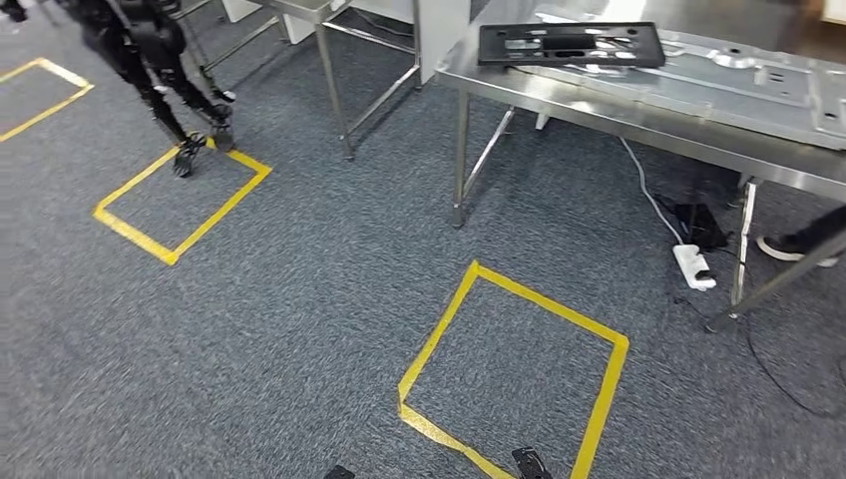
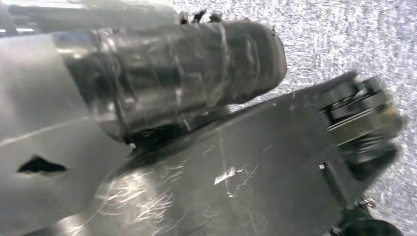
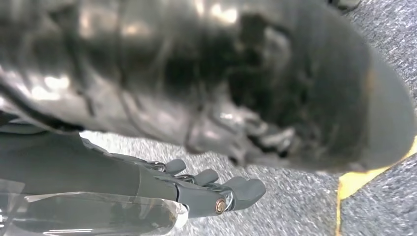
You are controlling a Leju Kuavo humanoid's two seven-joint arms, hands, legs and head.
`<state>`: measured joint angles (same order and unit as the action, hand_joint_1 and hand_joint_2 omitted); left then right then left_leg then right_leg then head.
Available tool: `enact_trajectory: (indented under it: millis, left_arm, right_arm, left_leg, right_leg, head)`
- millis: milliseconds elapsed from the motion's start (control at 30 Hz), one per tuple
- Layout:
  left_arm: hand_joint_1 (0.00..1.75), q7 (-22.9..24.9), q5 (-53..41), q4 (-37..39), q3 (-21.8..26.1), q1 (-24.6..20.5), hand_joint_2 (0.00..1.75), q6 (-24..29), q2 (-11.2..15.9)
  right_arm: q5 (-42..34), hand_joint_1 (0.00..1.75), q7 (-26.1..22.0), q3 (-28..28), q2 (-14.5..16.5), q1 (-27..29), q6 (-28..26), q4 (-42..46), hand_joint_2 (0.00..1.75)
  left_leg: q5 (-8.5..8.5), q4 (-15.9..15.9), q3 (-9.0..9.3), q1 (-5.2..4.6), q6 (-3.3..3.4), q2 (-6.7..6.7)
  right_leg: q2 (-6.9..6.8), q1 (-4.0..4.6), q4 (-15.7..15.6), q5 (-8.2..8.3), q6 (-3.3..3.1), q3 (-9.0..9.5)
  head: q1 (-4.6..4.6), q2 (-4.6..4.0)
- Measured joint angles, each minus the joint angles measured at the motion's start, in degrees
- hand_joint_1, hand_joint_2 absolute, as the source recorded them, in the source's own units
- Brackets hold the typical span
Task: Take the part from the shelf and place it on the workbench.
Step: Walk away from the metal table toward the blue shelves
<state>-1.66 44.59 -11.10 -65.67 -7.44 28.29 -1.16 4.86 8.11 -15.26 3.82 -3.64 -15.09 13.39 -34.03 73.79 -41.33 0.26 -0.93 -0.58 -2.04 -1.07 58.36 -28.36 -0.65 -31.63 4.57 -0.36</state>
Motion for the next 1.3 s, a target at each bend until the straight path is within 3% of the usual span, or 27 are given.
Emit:
enact_trajectory:
  millis: [33,133,200,267,300,367,433,467,500,533,567,633,700,767,800,833,867,933,1000,1033,1100,1167,1233,1300]
  left_arm:
    - [0.0,0.28,-0.11,0.0,-0.2,-0.01,0.0,-0.02,-0.02]
    - [0.0,0.8,-0.23,0.0,-0.33,0.11,0.0,0.02,-0.02]
    - [0.0,0.85,-0.25,0.0,-0.36,0.15,0.0,0.05,-0.05]
    - [0.0,0.69,-0.27,0.0,-0.63,0.18,0.0,0.08,-0.12]
    - [0.0,0.62,-0.29,0.0,-0.86,0.22,0.0,0.09,-0.21]
    - [0.0,0.52,-0.37,0.0,-1.27,0.21,0.0,0.04,-0.34]
    - [0.0,0.61,-0.34,0.0,-1.34,0.12,0.0,-0.04,-0.5]
    - [0.0,0.7,-0.18,0.0,-1.35,0.09,0.0,-0.07,-0.56]
    - [0.0,0.76,0.05,0.0,-1.36,0.09,0.0,-0.05,-0.61]
    - [0.0,0.78,0.37,0.0,-1.37,0.1,0.0,0.03,-0.64]
    - [0.0,0.7,0.79,0.0,-1.37,0.12,0.0,0.21,-0.66]
    - [0.0,0.51,1.61,0.0,-1.37,0.08,0.0,0.44,-0.72]
    - [0.0,0.62,2.09,0.0,-1.37,0.01,0.0,-0.17,-0.69]
    - [0.0,1.05,2.21,0.0,-1.37,0.08,0.0,-1.23,-0.48]
    - [0.0,1.23,2.23,0.0,-1.37,0.16,0.0,-1.63,-0.32]
    - [0.0,1.26,2.31,0.0,-1.37,0.19,0.0,-1.88,-0.18]
    - [0.0,1.1,2.47,0.0,-1.37,0.16,0.0,-1.88,-0.03]
    - [0.0,0.7,3.47,0.0,-1.36,-0.21,0.0,-1.06,0.08]
    - [0.0,2.44,5.65,0.0,-1.35,-1.84,0.0,0.17,-0.04]
    - [0.0,4.34,6.65,0.0,-1.33,-3.24,0.0,0.63,-0.2]
    - [0.0,8.09,7.72,0.0,-1.31,-6.42,0.0,1.28,-0.58]
    - [0.0,9.48,8.1,-0.08,-1.06,-9.13,0.0,1.91,-1.09]
    - [0.0,9.38,8.5,-0.23,-0.43,-10.59,0.0,2.45,-1.55]
    - [0.0,9.03,8.81,-0.31,0.15,-10.86,0.0,2.83,-1.73]
  right_arm:
    - [0.02,0.0,-0.35,-0.11,-0.01,-0.02,-0.22,-0.07,0.0]
    - [-0.02,0.0,-1.46,-0.25,-0.01,-0.15,-0.64,-0.13,0.0]
    - [-0.05,0.0,-1.73,-0.33,-0.03,-0.25,-0.65,-0.18,0.0]
    - [-0.06,0.0,-1.71,-0.54,-0.04,-0.3,-0.52,-0.22,0.0]
    - [-0.06,0.0,-1.66,-0.63,-0.05,-0.34,-0.4,-0.25,0.0]
    - [0.01,0.0,-1.5,-0.72,-0.08,-0.44,0.06,-0.28,0.0]
    - [0.31,0.0,-1.15,-0.82,-0.1,-0.4,0.79,-0.39,0.0]
    - [0.55,0.0,-0.84,-0.96,-0.1,-0.33,1.17,-0.48,0.0]
    - [0.83,0.0,-0.53,-1.18,-0.1,-0.24,1.46,-0.58,0.0]
    - [1.12,0.0,-0.25,-1.43,-0.1,-0.18,1.65,-0.66,0.0]
    - [1.39,0.0,-0.02,-1.69,-0.1,-0.18,1.75,-0.7,0.0]
    - [1.83,0.0,0.2,-2.08,-0.1,-0.22,1.67,-0.74,0.0]
    - [2.08,0.0,-0.04,-2.33,-0.04,-0.23,1.22,-0.79,0.0]
    - [2.18,0.0,-0.76,-2.68,0.02,-0.21,0.46,-0.84,0.0]
    - [2.18,0.0,-1.15,-2.9,0.04,-0.25,0.07,-0.85,0.0]
    - [2.18,0.0,-1.43,-3.07,0.07,-0.3,-0.26,-0.86,0.0]
    - [2.14,0.0,-1.58,-3.2,0.09,-0.34,-0.44,-0.86,0.0]
    - [2.52,0.0,-1.29,-3.49,0.09,-0.28,0.19,-0.91,0.0]
    - [4.54,0.0,-0.61,-4.51,-0.03,-0.22,2.16,-1.04,0.0]
    - [5.8,0.0,-0.35,-5.35,-0.1,-0.31,3.1,-1.1,0.0]
    - [7.42,0.0,-0.44,-7.39,-0.16,-0.6,3.9,-1.15,0.0]
    - [7.97,0.0,-0.75,-9.18,-0.12,-0.82,3.87,-1.14,0.0]
    - [8.33,0.0,-0.84,-10.66,-0.08,-0.89,3.86,-1.13,0.0]
    - [8.65,0.0,-0.81,-11.91,-0.01,-0.95,4.08,-1.09,0.0]
  left_leg:
    - [1.27,-1.42,0.7,0.09,-0.07,0.2]
    - [6.05,-12.26,6.34,-0.1,0.31,2.65]
    - [6.54,-15.3,7.79,-0.56,0.99,3.55]
    - [6.73,-15.48,7.66,-0.73,1.67,2.36]
    - [6.91,-15.76,7.77,-0.65,2.01,1.83]
    - [7.26,-16.29,8.07,-0.45,2.75,0.8]
    - [7.36,-16.37,8.13,-0.45,3.2,-0.26]
    - [7.37,-16.34,8.11,-0.52,3.32,-0.92]
    - [7.35,-16.29,8.13,-0.59,3.37,-1.7]
    - [7.34,-16.21,8.17,-0.62,3.4,-2.53]
    - [7.3,-16.08,8.22,-0.61,3.36,-3.37]
    - [7.08,-15.52,8.06,-0.61,3.08,-4.91]
    - [6.95,-15.03,7.49,-0.54,2.53,-6.25]
    - [7.19,-15.13,6.97,-0.36,1.82,-7.54]
    - [7.16,-15.01,6.79,-0.33,1.5,-7.43]
    - [6.71,-14.28,6.39,-0.41,1.16,-6.42]
    - [5.69,-12.52,5.52,-0.48,0.85,-4.8]
    - [2.47,-5.99,2.41,-0.43,0.28,-1.37]
    - [0.72,-0.33,-0.6,-0.21,-0.05,-0.35]
    - [1.3,-0.04,-0.87,-0.14,-0.1,-0.19]
    - [4.81,-5.13,1.63,-0.11,0.06,0.56]
    - [7.48,-12.17,5.26,-0.53,0.51,2.81]
    - [7.83,-15.14,6.71,-1.1,1.15,4.07]
    - [7.96,-15.61,6.87,-1.18,1.82,3.22]
  right_leg:
    - [-0.67,-0.02,0.04,-0.11,0.06,0.07]
    - [-2.27,0.11,0.11,-0.53,0.55,0.54]
    - [-3.07,0.37,0.05,-0.72,1.1,0.74]
    - [-3.93,0.46,-0.13,-0.82,1.72,1.0]
    - [-3.77,0.34,0.09,-1.17,2.02,1.03]
    - [-1.63,0.11,3.33,-3.47,2.41,-0.26]
    - [0.94,0.11,10.76,-7.1,2.43,-3.75]
    - [1.43,0.14,14.18,-8.17,2.42,-5.47]
    - [1.66,0.14,15.92,-8.16,2.39,-6.47]
    - [1.79,0.12,15.53,-7.06,2.34,-6.52]
    - [2.04,0.07,12.9,-5.05,2.27,-5.52]
    - [4.27,-0.2,5.36,-1.51,2.12,-2.46]
    - [6.43,-0.39,1.46,-0.65,1.96,-0.9]
    - [5.96,-0.3,1.16,-0.75,1.44,-0.56]
    - [5.24,-0.3,0.89,-0.6,1.05,-0.31]
    - [4.55,-0.35,0.57,-0.43,0.64,-0.02]
    - [3.79,-0.42,0.26,-0.3,0.3,0.17]
    - [2.2,-0.21,0.04,-0.35,-0.11,0.47]
    - [0.31,0.02,0.09,-0.53,-0.25,0.56]
    - [-0.6,0.09,0.12,-0.61,-0.25,0.58]
    - [-2.22,0.16,0.17,-0.81,-0.16,0.77]
    - [-3.4,0.34,0.21,-1.12,0.19,1.09]
    - [-4.29,0.59,0.15,-1.34,0.7,1.34]
    - [-4.77,0.63,-0.03,-1.51,1.27,1.59]
  head:
    - [-0.01,0.0]
    - [-0.01,0.0]
    - [-0.05,0.0]
    - [-0.08,0.01]
    - [-0.09,0.01]
    - [-0.32,0.0]
    - [-0.64,0.0]
    - [-0.73,0.0]
    - [-0.73,0.0]
    - [-0.73,0.01]
    - [-0.74,0.01]
    - [-0.76,0.01]
    - [-0.75,0.0]
    - [-0.73,0.0]
    - [-0.75,0.0]
    - [-0.52,0.0]
    - [-0.3,0.0]
    - [0.14,0.0]
    - [0.14,0.0]
    - [0.14,0.0]
    - [0.15,-0.01]
    - [0.13,-0.01]
    - [-0.01,0.0]
    - [-0.1,0.01]
